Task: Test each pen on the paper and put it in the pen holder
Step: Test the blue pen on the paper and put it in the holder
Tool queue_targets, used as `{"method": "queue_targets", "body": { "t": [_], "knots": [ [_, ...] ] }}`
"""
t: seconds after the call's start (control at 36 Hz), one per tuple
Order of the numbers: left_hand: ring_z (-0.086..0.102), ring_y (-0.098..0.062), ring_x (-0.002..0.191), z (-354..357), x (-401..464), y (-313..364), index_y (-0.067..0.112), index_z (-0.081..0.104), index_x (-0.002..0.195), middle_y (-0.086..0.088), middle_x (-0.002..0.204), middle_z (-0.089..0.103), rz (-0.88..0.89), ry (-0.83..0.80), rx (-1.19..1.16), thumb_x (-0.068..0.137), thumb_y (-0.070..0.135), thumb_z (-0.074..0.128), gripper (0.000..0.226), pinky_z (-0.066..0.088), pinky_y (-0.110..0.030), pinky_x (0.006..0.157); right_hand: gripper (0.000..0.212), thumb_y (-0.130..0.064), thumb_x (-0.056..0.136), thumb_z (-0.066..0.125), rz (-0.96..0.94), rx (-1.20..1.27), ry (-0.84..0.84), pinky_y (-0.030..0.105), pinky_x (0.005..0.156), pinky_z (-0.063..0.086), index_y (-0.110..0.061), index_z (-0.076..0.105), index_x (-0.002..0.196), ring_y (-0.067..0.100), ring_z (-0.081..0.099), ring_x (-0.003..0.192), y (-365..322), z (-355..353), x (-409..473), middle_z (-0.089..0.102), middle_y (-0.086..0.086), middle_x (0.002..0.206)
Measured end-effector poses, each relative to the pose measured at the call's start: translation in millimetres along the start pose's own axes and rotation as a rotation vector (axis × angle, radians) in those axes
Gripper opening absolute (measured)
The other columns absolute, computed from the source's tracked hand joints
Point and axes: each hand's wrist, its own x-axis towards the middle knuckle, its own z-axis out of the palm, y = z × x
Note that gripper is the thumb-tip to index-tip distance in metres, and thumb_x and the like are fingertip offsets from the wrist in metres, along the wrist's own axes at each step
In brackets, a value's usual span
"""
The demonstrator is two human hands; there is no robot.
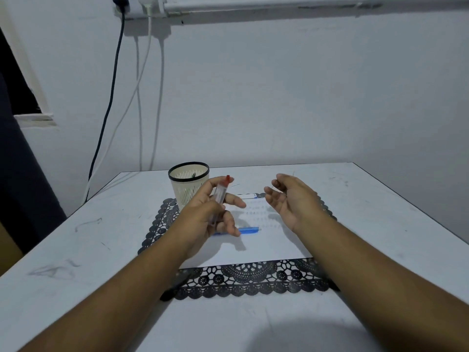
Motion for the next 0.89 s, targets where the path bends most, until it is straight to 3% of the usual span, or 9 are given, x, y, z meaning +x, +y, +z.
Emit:
{"method": "queue_targets", "body": {
  "t": [0.06, 0.08, 0.14, 0.22, 0.28, 0.42, 0.53, 0.67, 0.89],
  "knots": [
    [0.035, -0.018, 0.05, 2.4, 2.8, 2.1, 0.023, 0.049, 0.13, -0.016, 0.101, 0.066, -0.006, 0.03, -0.009, 0.089, -0.021, 0.027, 0.064, 0.036, -0.028, 0.049, 0.002, -0.009, 0.103, 0.061, 0.007, -0.007, 0.004, 0.028, 0.055, 0.058, -0.007, 0.061, 0.104, 0.021, 0.07, 0.061, 0.1, -2.4, 1.9, 0.062, 0.008, 0.084],
    [0.028, -0.017, 0.051, 3.1, 4.4, 2.0, 0.026, 0.048, 0.129, -0.013, 0.101, 0.066, -0.004, 0.042, -0.008, 0.089, -0.021, 0.027, 0.066, 0.025, -0.029, 0.051, 0.003, -0.009, 0.103, 0.061, 0.01, -0.015, 0.003, 0.028, 0.055, 0.058, -0.006, 0.061, 0.104, 0.021, 0.07, 0.06, -0.6, -3.1, 3.1, 0.062, 0.008, 0.083],
    [0.022, -0.015, 0.054, 2.7, 6.3, 1.9, 0.034, 0.049, 0.133, -0.008, 0.096, 0.064, -0.012, 0.042, 0.018, 0.098, -0.011, 0.033, 0.059, 0.018, -0.032, 0.055, 0.003, -0.008, 0.103, 0.061, 0.015, -0.031, 0.003, 0.028, 0.054, 0.058, -0.006, 0.06, 0.103, 0.02, 0.07, 0.059, -1.1, -3.4, 5.4, 0.062, 0.008, 0.083],
    [0.024, -0.013, 0.056, 1.9, 8.1, 3.2, 0.041, 0.052, 0.135, -0.003, 0.087, 0.058, -0.031, 0.026, 0.05, 0.111, 0.031, 0.037, 0.029, 0.022, -0.029, 0.056, 0.003, -0.008, 0.103, 0.061, 0.023, -0.042, -0.013, 0.028, 0.054, 0.058, -0.005, 0.06, 0.103, 0.019, 0.069, 0.058, 0.6, -1.9, 7.2, 0.062, 0.009, 0.083],
    [0.024, -0.012, 0.055, 2.8, 9.9, 4.6, 0.035, 0.053, 0.134, -0.004, 0.085, 0.056, -0.027, 0.017, 0.026, 0.111, 0.039, 0.033, 0.031, 0.021, -0.028, 0.055, 0.006, -0.009, 0.103, 0.061, 0.029, -0.05, -0.015, 0.028, 0.055, 0.058, -0.005, 0.061, 0.106, 0.019, 0.069, 0.058, 1.6, -2.6, 7.9, 0.062, 0.009, 0.084],
    [0.023, -0.014, 0.056, 9.4, 21.8, 10.1, 0.028, 0.053, 0.125, -0.001, 0.081, 0.055, -0.073, 0.012, -0.018, 0.112, 0.022, 0.038, 0.021, 0.019, -0.028, 0.055, 0.004, -0.008, 0.103, 0.061, 0.027, -0.051, 0.001, 0.028, 0.053, 0.058, -0.006, 0.061, 0.105, 0.02, 0.067, 0.061, -2.0, -4.9, 9.4, 0.062, 0.009, 0.085],
    [0.026, -0.015, 0.058, 11.9, 36.5, 9.5, 0.027, 0.054, 0.112, -0.001, 0.082, 0.055, -0.061, 0.094, 0.143, 0.111, 0.02, 0.04, 0.016, 0.025, -0.026, 0.052, 0.002, -0.008, 0.103, 0.06, 0.036, -0.04, 0.011, 0.027, 0.053, 0.057, -0.006, 0.061, 0.103, 0.02, 0.067, 0.062, -1.4, -6.9, 9.8, 0.062, 0.009, 0.084],
    [0.04, -0.014, 0.06, 13.5, 55.0, 7.8, 0.042, 0.054, 0.127, 0.0, 0.088, 0.065, -0.03, 0.154, 0.347, 0.11, 0.022, 0.042, 0.029, 0.035, -0.03, 0.059, 0.003, -0.009, 0.103, 0.06, 0.036, -0.027, 0.013, 0.027, 0.051, 0.056, -0.007, 0.061, 0.104, 0.02, 0.068, 0.06, -2.6, -8.1, 10.1, 0.064, 0.01, 0.086],
    [0.044, -0.014, 0.062, 17.2, 84.7, -2.8, 0.028, 0.06, 0.118, 0.002, 0.088, 0.066, -0.025, 0.206, 0.44, 0.11, 0.022, 0.043, 0.019, 0.039, -0.027, 0.059, 0.006, -0.009, 0.105, 0.057, 0.02, -0.002, 0.003, 0.028, 0.051, 0.057, -0.008, 0.058, 0.099, 0.021, 0.067, 0.059, -9.8, -9.6, 10.5, 0.064, 0.01, 0.085]
  ]
}}
